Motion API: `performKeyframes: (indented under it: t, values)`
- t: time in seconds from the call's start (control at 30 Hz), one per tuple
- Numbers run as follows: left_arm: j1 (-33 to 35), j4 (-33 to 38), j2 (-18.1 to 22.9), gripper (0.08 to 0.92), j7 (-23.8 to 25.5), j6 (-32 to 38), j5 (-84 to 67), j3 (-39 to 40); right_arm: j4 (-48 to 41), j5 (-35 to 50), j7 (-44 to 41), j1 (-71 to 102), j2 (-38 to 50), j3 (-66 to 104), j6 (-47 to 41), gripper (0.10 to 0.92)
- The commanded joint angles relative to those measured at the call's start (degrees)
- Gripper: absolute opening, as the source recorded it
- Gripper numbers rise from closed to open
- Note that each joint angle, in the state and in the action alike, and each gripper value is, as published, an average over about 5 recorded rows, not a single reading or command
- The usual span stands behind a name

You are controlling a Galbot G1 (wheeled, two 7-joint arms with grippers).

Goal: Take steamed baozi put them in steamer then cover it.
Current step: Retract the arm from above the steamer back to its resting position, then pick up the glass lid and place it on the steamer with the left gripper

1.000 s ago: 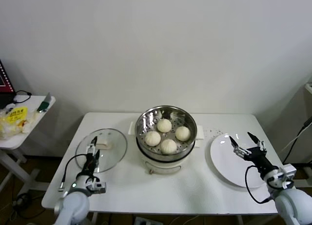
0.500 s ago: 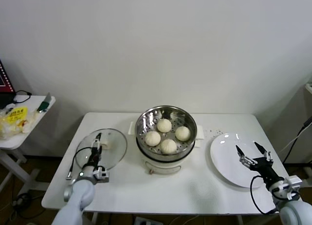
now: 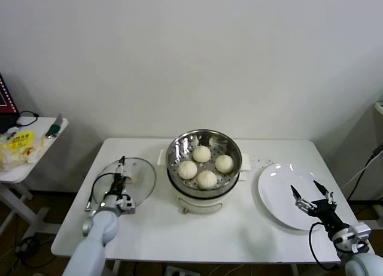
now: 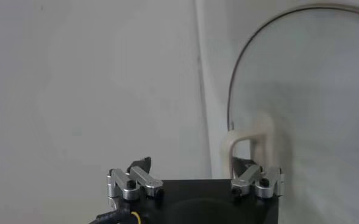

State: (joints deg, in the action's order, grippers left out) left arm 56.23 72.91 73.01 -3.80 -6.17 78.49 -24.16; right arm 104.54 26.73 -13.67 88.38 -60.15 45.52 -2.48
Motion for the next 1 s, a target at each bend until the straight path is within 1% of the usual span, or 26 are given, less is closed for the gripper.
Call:
performKeyframes:
  t: [0.03, 0.1, 0.17, 0.4, 0.7, 0.87, 0.93, 1.0]
  values:
    - [-2.4, -3.8, 0.4, 0.822, -0.7, 0.4, -0.8, 0.2, -0.4, -2.0, -0.5, 0.3, -0.5, 0.1, 0.5, 0.823]
    - [-2.4, -4.3, 0.4, 0.814, -0.6, 0.6, -0.7, 0.2, -0.4, -2.3, -0.7, 0.3, -0.6, 0.0, 0.7, 0.823]
    - [-2.3, -4.5, 0.4, 0.781, -0.6, 0.9, -0.6, 0.1, -0.4, -2.5, -0.8, 0.3, -0.6, 0.0, 0.7, 0.823]
    - [-1.4, -4.0, 0.1, 0.584, -0.8, 1.6, -1.3, -0.1, -0.7, -3.1, -0.9, -0.1, -0.7, -0.1, 0.9, 0.823]
    - [0.0, -0.7, -1.7, 0.325, -0.9, 1.5, -3.3, 0.5, -1.2, -3.1, -1.1, 0.0, -0.4, 0.3, 1.7, 0.823]
    - [2.6, 4.2, -3.7, 0.186, -1.1, 0.4, -5.6, 0.3, -1.4, -3.1, -1.2, -0.2, -0.3, 0.4, 2.0, 0.823]
    - [4.2, 7.4, -4.8, 0.160, -1.1, -0.3, -6.3, 0.2, -1.7, -3.1, -1.3, -0.4, -0.1, 0.4, 2.1, 0.823]
    - [6.1, 11.4, -6.1, 0.155, -1.1, -1.7, -6.9, 0.1, -2.0, -3.2, -1.3, -0.7, 0.0, 0.4, 2.2, 0.823]
